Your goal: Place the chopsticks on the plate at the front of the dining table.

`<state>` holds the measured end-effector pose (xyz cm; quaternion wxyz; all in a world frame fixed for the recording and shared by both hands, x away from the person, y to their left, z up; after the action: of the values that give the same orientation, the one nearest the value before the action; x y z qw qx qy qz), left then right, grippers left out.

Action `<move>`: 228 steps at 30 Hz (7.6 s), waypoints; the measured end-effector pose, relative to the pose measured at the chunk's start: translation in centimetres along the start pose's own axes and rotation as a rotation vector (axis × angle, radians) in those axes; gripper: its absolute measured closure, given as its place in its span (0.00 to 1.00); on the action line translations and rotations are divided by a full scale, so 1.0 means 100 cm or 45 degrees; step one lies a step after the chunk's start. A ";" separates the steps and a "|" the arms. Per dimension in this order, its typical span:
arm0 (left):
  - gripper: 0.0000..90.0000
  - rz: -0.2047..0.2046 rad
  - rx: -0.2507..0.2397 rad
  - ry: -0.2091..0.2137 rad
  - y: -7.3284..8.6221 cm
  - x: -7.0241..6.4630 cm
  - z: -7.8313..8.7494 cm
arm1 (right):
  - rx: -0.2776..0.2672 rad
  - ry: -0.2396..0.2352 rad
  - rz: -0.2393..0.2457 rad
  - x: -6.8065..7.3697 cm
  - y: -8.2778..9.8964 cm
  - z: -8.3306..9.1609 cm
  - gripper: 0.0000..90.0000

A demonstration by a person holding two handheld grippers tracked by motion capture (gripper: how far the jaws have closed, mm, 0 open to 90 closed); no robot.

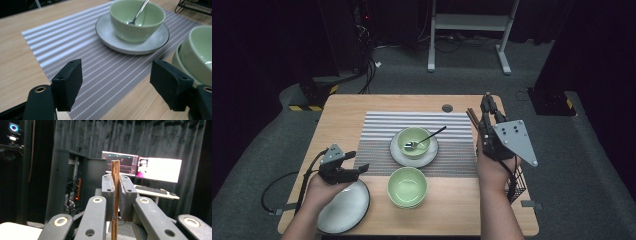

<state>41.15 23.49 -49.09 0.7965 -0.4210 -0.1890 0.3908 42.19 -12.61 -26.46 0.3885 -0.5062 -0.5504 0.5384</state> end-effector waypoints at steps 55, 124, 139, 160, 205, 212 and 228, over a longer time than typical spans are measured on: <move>0.30 -0.055 -0.139 0.234 -0.043 -0.071 -0.038 | 0.015 -0.390 -0.059 0.141 0.026 -0.014 0.93; 0.95 -0.172 -0.303 0.186 -0.068 -0.097 -0.049 | 0.014 -0.538 -0.100 0.192 0.026 -0.007 0.92; 0.95 -0.125 -0.318 0.180 -0.073 -0.086 -0.042 | 0.099 -0.559 -0.060 0.193 0.050 -0.003 0.76; 0.95 -0.119 -0.335 0.178 -0.072 -0.086 -0.033 | 0.199 -0.559 -0.035 0.196 0.084 -0.013 0.76; 0.95 -0.073 -0.401 0.246 -0.059 -0.085 -0.010 | 0.258 -0.460 -0.122 0.164 0.111 -0.024 0.60; 0.95 -0.061 -0.408 0.261 -0.057 -0.084 -0.008 | 0.269 -0.466 -0.153 0.163 0.115 -0.025 0.58; 0.95 -0.039 -0.412 0.249 -0.057 -0.078 -0.009 | 0.270 -0.446 -0.167 0.158 0.111 -0.022 0.51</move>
<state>39.47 14.98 -44.68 0.7389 -0.5765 -0.1774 0.3003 42.98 2.24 -39.04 0.3720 -0.3243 -0.5816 0.6467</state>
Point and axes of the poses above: each handheld gripper's, and its own axes: z roughly backward along the jaws, y roughly out of its underside, x roughly to its left, the point moved 9 cm from there along -z, roughly forward along the jaws, and after that the axes turned 3 degrees about x, right-handed, at the moved point
